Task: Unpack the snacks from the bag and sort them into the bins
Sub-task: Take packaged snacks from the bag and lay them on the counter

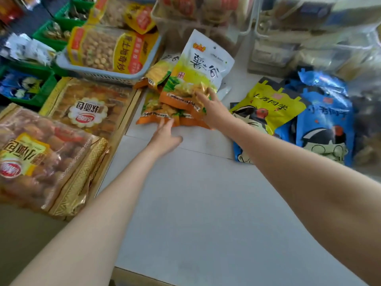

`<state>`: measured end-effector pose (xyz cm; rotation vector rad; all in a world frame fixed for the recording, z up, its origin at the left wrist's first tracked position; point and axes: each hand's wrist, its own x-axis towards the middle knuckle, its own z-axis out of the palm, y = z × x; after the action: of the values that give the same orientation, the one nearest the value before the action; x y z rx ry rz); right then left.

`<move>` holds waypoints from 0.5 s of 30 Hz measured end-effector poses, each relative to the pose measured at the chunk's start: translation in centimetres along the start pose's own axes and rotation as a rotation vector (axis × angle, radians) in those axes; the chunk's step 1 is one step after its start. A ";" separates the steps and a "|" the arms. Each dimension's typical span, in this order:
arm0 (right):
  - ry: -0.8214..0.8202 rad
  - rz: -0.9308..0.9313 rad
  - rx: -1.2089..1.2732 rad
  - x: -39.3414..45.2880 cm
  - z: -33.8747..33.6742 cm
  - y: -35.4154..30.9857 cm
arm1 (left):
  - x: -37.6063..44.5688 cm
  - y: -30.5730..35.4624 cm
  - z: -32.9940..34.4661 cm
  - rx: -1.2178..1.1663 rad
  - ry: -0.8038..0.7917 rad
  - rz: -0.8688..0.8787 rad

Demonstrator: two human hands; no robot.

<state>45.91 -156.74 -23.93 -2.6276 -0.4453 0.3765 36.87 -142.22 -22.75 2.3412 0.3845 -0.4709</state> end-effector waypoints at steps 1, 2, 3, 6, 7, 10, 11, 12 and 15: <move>-0.011 -0.002 -0.015 0.5 -0.5 -0.1 | 0.1 0.1 -0.1 -0.002 -0.002 0.000; -0.020 0.001 -0.026 0.9 -1.0 -0.2 | 0.1 0.3 -0.3 -0.002 0.008 -0.004; -0.027 0.008 -0.039 1.1 -1.3 -0.3 | 0.0 0.4 -0.4 -0.001 0.023 -0.006; -0.035 0.011 -0.059 0.1 -1.8 -0.4 | -1.0 0.5 -0.2 0.015 0.045 0.003; -0.051 0.004 -0.064 -0.6 -1.9 -0.3 | -1.7 0.5 0.0 0.029 0.045 0.005; -0.102 -0.009 -0.083 -3.2 -2.9 0.5 | -3.7 0.7 0.6 0.045 0.065 0.017; -0.099 -0.004 -0.081 -4.3 -3.4 0.7 | -4.5 0.9 0.9 0.043 0.075 0.022; -0.089 0.003 -0.075 -5.5 -4.1 0.9 | -5.5 1.2 1.2 0.045 0.080 0.027; -0.051 0.028 -0.042 -10.1 -6.4 1.7 | -9.1 2.5 2.0 0.060 0.091 0.056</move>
<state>39.27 -164.31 -17.33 -2.6727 -0.4382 0.4489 29.27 -146.68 -18.71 2.4310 0.3500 -0.3545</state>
